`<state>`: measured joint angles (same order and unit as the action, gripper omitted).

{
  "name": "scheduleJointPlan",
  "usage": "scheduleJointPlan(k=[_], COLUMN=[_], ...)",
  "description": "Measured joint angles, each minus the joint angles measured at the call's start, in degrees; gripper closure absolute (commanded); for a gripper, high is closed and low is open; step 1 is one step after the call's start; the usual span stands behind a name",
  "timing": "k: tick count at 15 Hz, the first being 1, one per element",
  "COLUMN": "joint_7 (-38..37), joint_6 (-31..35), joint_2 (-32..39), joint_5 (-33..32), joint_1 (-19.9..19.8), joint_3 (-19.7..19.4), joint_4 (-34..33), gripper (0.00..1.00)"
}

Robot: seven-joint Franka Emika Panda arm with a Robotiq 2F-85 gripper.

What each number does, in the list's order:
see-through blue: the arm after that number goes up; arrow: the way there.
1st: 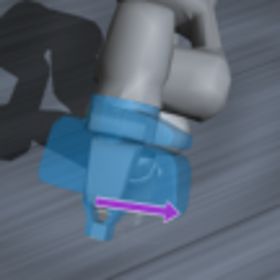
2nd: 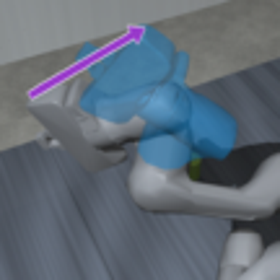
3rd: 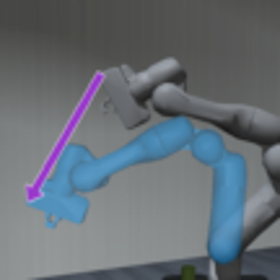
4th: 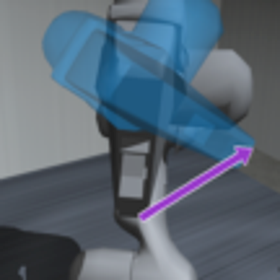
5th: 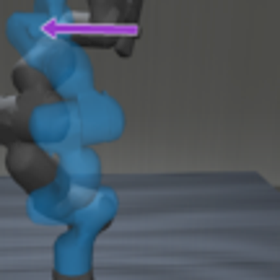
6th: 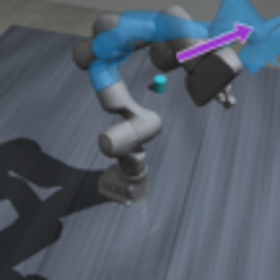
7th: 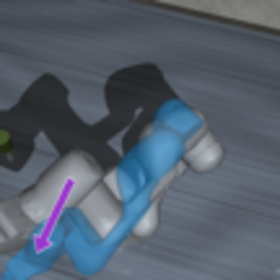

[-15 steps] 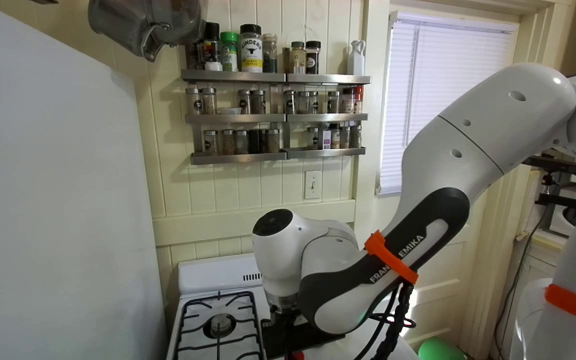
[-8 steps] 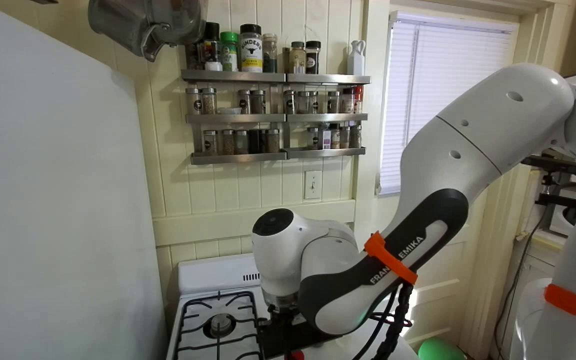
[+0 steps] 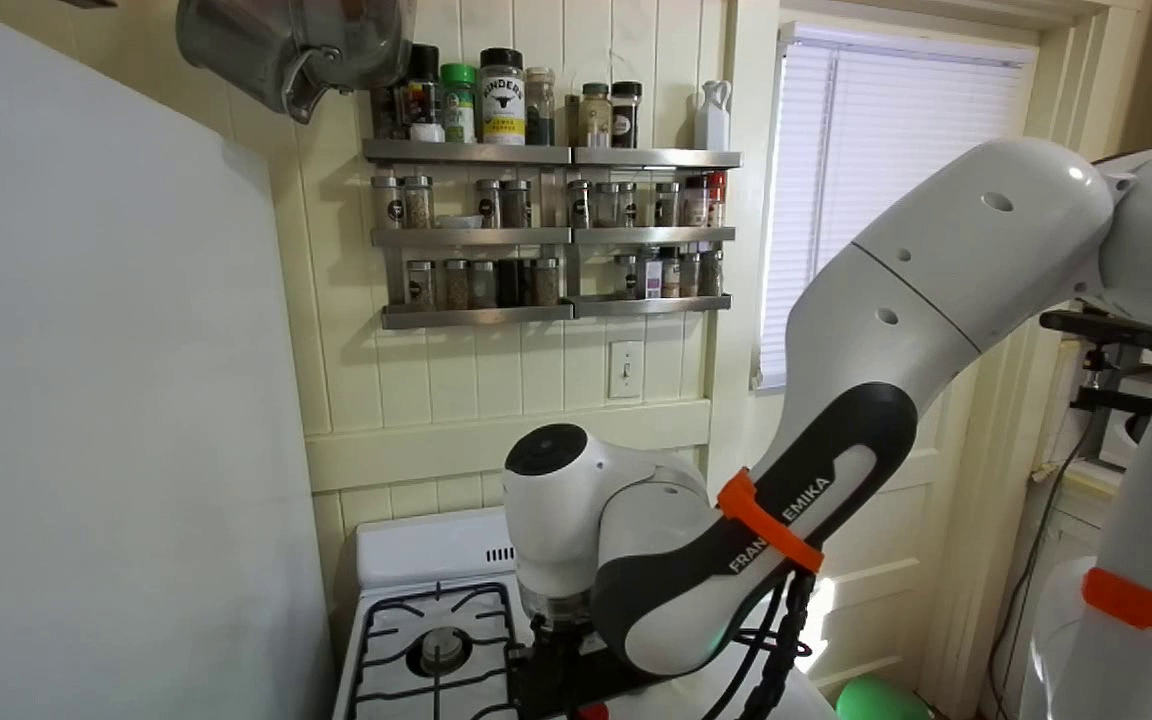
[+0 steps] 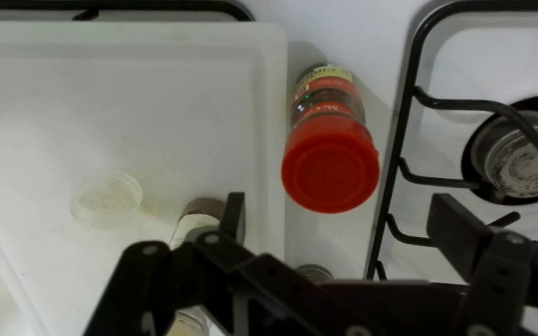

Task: Put the orange bottle on the shelf

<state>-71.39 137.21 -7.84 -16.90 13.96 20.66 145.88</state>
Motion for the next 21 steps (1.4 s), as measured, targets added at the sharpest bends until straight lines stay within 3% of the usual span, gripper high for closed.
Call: scheduleJointPlan(k=[7, 13, 14, 16, 21], joint_7=[2.94, 6.96, 7.56, 8.44, 9.36], joint_6=[2.76, 3.13, 3.13, 3.13, 3.13], joint_2=[1.86, 2.36, 2.39, 2.47, 2.74], joint_5=[1.87, 7.43, 8.46, 10.05, 11.98], joint_1=[0.12, 0.27, 0.32, 0.34, 0.34], joint_3=[-0.29, -0.3, -0.31, -0.32, -0.51], joint_4=[-0.46, -0.52, -0.52, -0.52, -0.52], gripper=[0.0, 0.01, 0.25, 0.3, 0.69])
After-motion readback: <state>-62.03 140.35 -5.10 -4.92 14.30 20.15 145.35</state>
